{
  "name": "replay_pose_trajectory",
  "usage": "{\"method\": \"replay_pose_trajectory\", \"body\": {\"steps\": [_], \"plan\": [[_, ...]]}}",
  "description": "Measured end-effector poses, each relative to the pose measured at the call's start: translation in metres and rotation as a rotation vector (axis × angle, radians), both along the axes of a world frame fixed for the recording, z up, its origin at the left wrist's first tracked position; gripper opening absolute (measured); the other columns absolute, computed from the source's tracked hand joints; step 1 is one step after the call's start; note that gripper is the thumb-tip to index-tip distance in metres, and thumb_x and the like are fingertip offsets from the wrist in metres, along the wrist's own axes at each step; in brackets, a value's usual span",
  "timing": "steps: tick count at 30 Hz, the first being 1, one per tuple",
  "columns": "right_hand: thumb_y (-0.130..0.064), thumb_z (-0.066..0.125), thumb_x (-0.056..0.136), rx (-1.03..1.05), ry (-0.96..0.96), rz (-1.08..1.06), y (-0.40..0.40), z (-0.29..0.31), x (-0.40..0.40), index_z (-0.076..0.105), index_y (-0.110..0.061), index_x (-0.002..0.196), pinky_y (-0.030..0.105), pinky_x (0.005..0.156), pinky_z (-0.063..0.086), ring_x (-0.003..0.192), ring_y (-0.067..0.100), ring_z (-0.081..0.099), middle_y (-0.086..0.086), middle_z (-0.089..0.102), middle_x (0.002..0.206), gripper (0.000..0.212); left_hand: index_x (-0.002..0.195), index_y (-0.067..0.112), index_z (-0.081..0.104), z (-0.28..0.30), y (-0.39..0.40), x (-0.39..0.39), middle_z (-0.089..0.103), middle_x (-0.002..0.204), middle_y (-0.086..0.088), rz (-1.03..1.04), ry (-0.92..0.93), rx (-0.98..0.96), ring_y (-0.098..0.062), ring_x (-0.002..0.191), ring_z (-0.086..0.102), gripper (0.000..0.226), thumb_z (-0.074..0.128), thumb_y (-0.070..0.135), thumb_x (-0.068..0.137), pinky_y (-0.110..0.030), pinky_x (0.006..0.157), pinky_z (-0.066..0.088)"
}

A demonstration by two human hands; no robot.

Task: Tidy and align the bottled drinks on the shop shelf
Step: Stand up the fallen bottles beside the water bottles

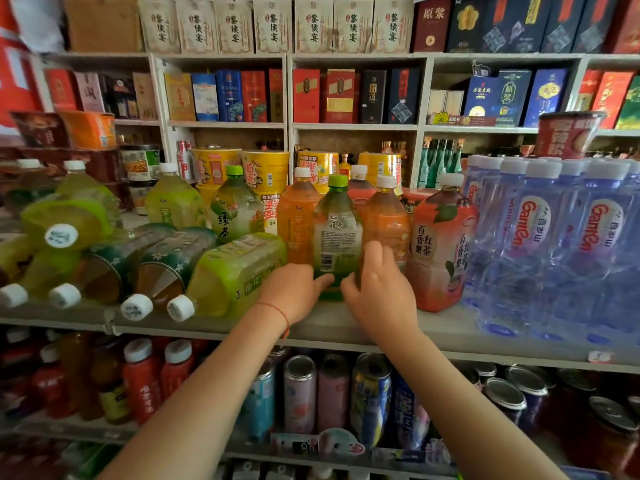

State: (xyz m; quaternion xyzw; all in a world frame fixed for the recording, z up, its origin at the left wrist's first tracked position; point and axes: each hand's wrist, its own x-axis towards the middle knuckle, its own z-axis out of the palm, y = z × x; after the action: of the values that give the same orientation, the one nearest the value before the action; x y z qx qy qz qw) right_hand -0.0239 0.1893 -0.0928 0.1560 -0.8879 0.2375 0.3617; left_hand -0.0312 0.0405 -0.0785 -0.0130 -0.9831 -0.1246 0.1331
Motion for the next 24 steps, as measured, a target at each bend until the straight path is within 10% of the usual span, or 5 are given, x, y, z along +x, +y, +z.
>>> {"method": "replay_pose_trajectory", "body": {"steps": [4, 7, 15, 20, 24], "plan": [[-0.019, 0.06, 0.086, -0.025, 0.141, 0.181, -0.029, 0.0, 0.006, 0.051, -0.007, 0.095, 0.031, 0.049, 0.034, 0.064, 0.025, 0.048, 0.008, 0.052, 0.09, 0.018, 0.079, 0.02, 0.066, 0.012, -0.027, 0.032, 0.063, 0.076, 0.003, -0.096, 0.302, 0.02, -0.02, 0.074, 0.062, 0.034, 0.049, 0.037, 0.103, -0.032, 0.055, 0.041], [-0.019, 0.058, 0.08, 0.017, 0.151, 0.268, -0.059, -0.002, 0.01, 0.056, -0.004, 0.096, 0.037, 0.051, 0.042, 0.07, 0.032, 0.053, 0.011, 0.055, 0.089, 0.022, 0.097, 0.018, 0.073, 0.02, -0.057, 0.053, 0.068, 0.097, 0.001, -0.041, 0.539, -0.037, -0.021, 0.093, 0.061, 0.022, 0.056, 0.033, 0.098, -0.04, 0.075, 0.052], [-0.027, 0.065, 0.082, 0.215, -0.086, 0.39, -0.123, -0.005, 0.024, 0.029, -0.024, 0.154, 0.049, 0.112, 0.035, 0.144, 0.025, 0.027, 0.0, 0.032, 0.157, 0.08, 0.144, 0.029, 0.041, 0.014, -0.11, 0.087, 0.048, 0.129, -0.007, 0.163, 0.346, -0.131, -0.026, 0.116, 0.055, 0.055, 0.052, 0.054, 0.096, -0.035, 0.077, 0.049], [-0.027, 0.067, 0.084, 0.243, -0.149, 0.352, -0.131, 0.003, 0.023, 0.024, -0.033, 0.155, 0.05, 0.117, 0.03, 0.148, 0.021, 0.018, -0.008, 0.024, 0.16, 0.083, 0.159, 0.028, 0.006, -0.007, -0.126, 0.098, 0.07, 0.105, -0.002, 0.126, 0.375, -0.325, -0.022, 0.087, 0.07, 0.077, 0.044, 0.058, 0.1, -0.03, 0.058, 0.039], [-0.014, 0.068, 0.081, 0.226, -0.194, 0.325, -0.123, 0.007, 0.023, 0.021, -0.033, 0.155, 0.051, 0.116, 0.033, 0.146, 0.023, 0.024, -0.007, 0.023, 0.16, 0.089, 0.151, 0.029, 0.022, -0.008, -0.126, 0.099, 0.071, 0.095, 0.002, 0.019, 0.447, -0.14, -0.023, 0.083, 0.069, 0.063, 0.048, 0.054, 0.1, -0.031, 0.057, 0.038]]}}
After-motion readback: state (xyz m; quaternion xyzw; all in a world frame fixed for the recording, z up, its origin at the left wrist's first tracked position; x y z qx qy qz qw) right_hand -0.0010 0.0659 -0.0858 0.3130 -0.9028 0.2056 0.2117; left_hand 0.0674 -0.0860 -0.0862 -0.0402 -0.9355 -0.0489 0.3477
